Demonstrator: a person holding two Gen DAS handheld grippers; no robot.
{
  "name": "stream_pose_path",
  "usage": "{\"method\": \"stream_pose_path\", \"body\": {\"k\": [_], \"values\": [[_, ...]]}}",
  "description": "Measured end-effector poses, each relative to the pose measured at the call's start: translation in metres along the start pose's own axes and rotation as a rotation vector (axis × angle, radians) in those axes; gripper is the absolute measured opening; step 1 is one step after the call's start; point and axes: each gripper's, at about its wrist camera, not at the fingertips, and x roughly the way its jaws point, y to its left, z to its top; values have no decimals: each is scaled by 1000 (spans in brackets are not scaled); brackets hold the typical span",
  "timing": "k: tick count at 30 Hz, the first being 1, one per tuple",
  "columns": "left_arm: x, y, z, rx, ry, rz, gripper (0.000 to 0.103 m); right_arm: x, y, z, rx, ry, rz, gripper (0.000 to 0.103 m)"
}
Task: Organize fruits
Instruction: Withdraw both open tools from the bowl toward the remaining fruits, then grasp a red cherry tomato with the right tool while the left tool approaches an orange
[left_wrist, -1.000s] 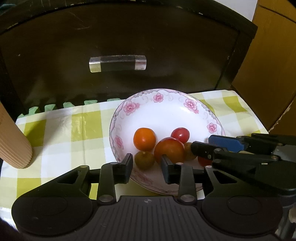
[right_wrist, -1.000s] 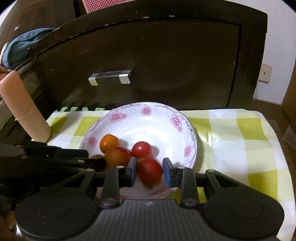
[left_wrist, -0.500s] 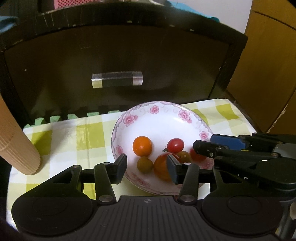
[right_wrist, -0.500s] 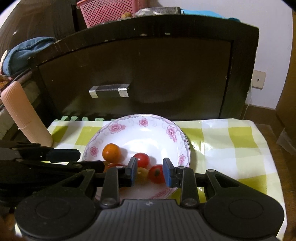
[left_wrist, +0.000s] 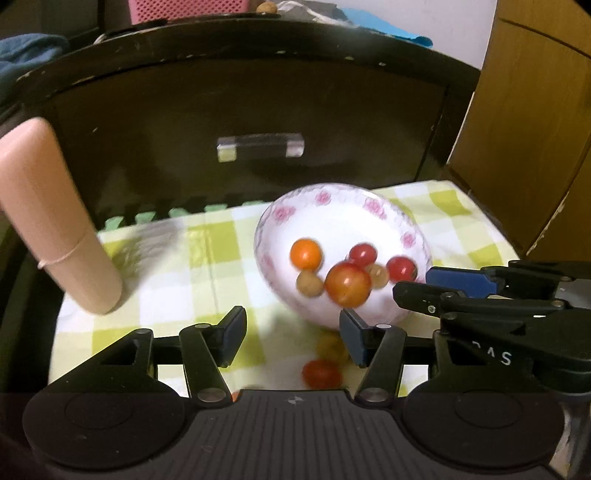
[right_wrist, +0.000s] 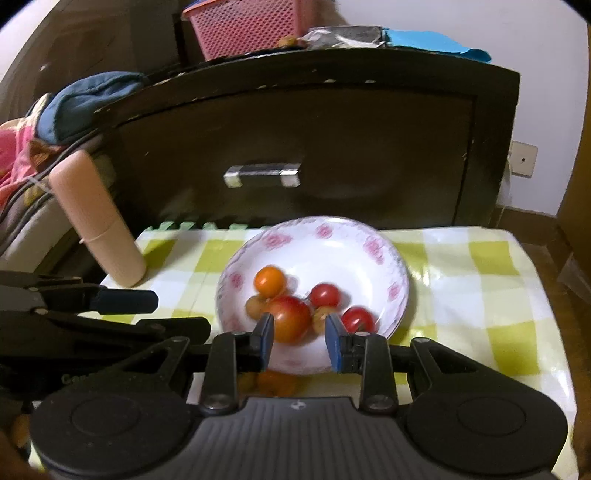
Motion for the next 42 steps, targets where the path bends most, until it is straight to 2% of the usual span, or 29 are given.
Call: {"method": "stream_pose_path", "body": {"k": [12, 15, 22, 30, 42], "values": [[-14, 9, -20, -5, 43, -2, 61, -9, 19, -19, 15, 43, 35, 29], [-17, 8, -26, 24, 60, -14, 62, -7, 21, -24, 27, 63, 43, 30], [-19, 15, -39, 100, 116, 28, 65, -3, 33, -34, -3, 89, 77, 30], [-22, 20, -47, 187, 158, 30, 67, 18, 43, -37, -23, 135, 95, 30], [-14, 27, -46, 147, 200, -33, 69, 60, 54, -35, -50, 231, 75, 32]]}}
